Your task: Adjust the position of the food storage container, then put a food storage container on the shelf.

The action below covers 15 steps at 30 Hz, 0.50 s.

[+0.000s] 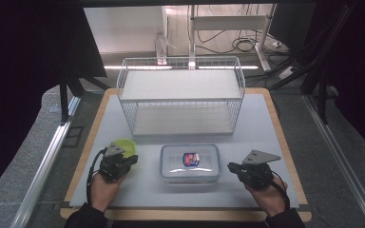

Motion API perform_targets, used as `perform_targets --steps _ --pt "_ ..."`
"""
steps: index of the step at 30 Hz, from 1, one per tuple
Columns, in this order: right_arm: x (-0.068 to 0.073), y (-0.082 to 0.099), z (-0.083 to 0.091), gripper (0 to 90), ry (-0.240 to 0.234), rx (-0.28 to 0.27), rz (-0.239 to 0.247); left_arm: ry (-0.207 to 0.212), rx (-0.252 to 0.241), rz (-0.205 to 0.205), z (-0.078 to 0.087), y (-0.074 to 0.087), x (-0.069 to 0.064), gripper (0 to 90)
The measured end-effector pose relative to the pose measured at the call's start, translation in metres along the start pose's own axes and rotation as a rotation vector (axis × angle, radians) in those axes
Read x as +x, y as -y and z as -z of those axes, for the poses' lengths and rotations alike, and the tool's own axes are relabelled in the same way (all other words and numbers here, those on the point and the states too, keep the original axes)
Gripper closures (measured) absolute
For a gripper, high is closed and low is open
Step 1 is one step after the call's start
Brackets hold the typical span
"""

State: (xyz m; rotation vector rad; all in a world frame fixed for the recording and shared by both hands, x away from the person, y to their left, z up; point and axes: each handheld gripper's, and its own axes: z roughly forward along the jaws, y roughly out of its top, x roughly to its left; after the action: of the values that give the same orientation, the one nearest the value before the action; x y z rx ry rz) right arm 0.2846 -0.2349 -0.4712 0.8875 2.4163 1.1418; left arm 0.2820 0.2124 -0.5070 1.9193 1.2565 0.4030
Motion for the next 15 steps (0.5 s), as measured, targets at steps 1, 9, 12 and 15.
perform_targets --steps 1,9,12,15 --pt "-0.001 0.0 0.0 84.1 0.002 0.005 0.003 0.003 0.0 -0.002 0.0 0.0 0.0 89.8" --pt "-0.011 0.005 -0.002 61.7 0.012 0.018 -0.036 0.07 -0.005 -0.074 0.001 -0.001 -0.019 49.5" --pt "-0.015 0.006 -0.003 49.7 0.02 0.021 -0.057 0.113 -0.012 -0.081 0.001 -0.002 -0.022 36.0" --pt "-0.016 0.005 -0.004 38.0 0.031 0.011 -0.054 0.167 -0.025 -0.082 0.002 -0.004 -0.024 27.9"
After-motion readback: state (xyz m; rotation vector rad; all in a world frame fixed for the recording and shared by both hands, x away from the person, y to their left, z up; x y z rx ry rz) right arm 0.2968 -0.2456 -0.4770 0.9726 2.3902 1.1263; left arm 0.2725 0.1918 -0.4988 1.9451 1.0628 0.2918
